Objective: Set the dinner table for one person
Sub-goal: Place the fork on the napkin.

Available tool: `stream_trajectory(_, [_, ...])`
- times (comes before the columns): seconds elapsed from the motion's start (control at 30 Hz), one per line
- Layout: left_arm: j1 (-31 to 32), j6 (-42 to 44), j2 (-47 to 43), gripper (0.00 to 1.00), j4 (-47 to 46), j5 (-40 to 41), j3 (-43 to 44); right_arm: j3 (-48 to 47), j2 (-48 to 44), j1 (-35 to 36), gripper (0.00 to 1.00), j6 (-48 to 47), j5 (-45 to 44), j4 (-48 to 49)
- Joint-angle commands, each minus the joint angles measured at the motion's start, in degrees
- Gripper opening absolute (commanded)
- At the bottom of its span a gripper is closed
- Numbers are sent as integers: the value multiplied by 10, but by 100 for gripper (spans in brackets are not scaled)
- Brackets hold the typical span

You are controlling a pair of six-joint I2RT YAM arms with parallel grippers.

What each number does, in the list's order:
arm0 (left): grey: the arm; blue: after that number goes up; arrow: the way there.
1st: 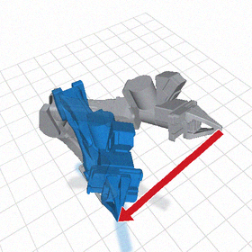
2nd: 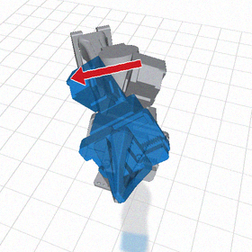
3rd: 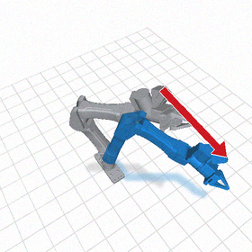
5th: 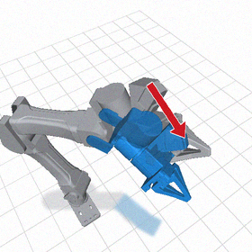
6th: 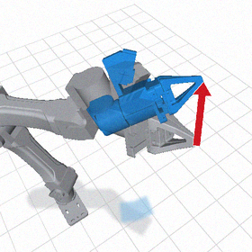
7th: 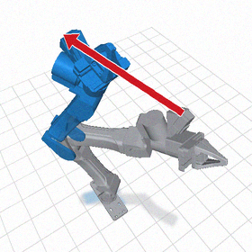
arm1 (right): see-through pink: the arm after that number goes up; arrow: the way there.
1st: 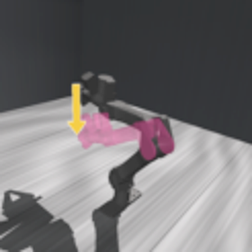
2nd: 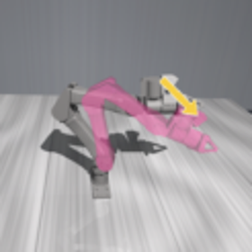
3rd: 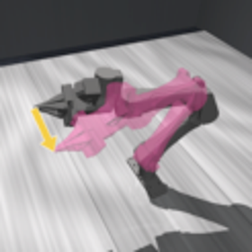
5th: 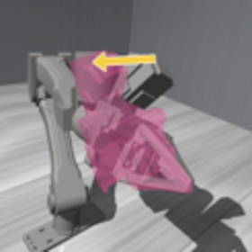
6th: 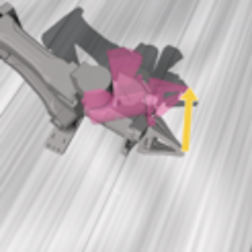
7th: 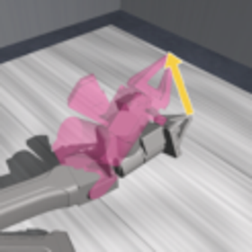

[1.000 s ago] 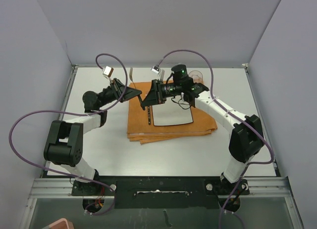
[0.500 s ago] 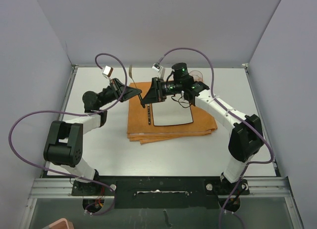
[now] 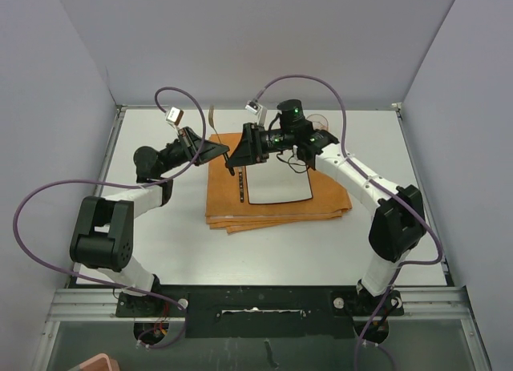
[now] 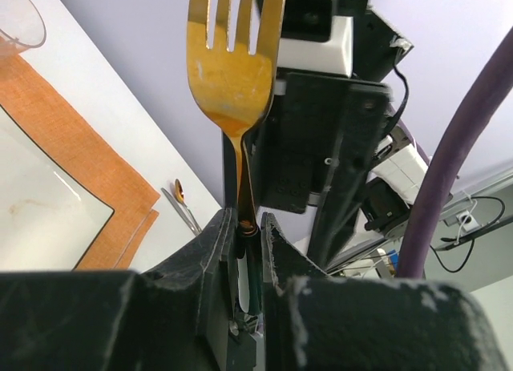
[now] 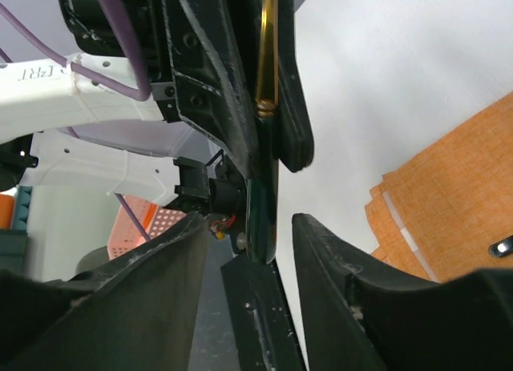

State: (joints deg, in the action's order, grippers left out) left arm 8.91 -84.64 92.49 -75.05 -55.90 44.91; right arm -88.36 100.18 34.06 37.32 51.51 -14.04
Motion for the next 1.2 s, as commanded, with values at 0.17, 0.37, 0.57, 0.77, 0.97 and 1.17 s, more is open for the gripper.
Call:
stream_trajectory(0.17, [-10,31,-55,0,18,-11,-10,-72,-22,-42,60,-57,-103,-93])
stream_trajectory(0.37, [-14,163,-108,0,272,-20,6,-90,-60,-96,58,-92,-207,-165])
stream_trajectory(0.57, [35,575,-120,0,985,278,211,-115,-105,-110,55,-137,-281,-227])
stream_trajectory(0.77, [119,622,-42,0,1199,609,344,-93,-130,-110,54,-149,-293,-240])
stream_trajectory(0.97, [185,635,15,0,1232,688,403,-100,-137,-110,54,-162,-307,-262])
stream_trajectory(1.17, [193,628,56,0,1224,690,411,-96,-145,-111,53,-175,-318,-278])
